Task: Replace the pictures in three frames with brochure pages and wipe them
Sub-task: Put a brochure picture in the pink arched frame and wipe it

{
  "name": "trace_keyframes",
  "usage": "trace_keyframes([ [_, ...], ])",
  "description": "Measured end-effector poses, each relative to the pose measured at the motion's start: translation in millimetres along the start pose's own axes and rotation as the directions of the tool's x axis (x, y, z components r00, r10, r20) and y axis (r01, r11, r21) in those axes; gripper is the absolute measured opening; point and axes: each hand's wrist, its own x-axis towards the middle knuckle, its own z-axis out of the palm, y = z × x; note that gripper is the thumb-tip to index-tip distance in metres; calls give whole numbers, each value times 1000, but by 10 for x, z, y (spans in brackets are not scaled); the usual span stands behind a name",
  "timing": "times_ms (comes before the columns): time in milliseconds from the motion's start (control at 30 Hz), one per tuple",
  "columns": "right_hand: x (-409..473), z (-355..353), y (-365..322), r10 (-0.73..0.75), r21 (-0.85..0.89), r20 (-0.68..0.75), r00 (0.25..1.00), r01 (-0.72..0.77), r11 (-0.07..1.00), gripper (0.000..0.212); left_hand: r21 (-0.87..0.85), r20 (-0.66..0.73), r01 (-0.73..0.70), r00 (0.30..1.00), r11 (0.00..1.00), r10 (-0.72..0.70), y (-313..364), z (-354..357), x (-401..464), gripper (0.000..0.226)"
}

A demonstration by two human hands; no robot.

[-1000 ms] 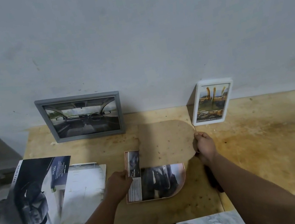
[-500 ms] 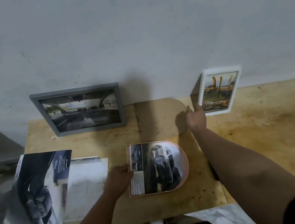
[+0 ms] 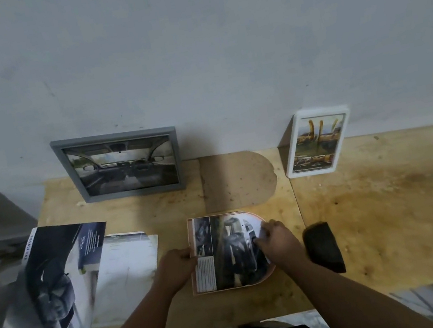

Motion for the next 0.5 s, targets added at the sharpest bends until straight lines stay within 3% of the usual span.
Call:
trace_keyframes([
  [233, -19, 40, 8, 135, 189, -56, 989, -122, 974, 56, 3, -25, 5, 1000, 1000, -5, -24, 127, -30, 35],
  [500, -76, 49, 16, 118, 189, -73, 990, -103, 977, 51, 38, -42, -4, 999, 999, 5, -31, 194, -33, 37],
])
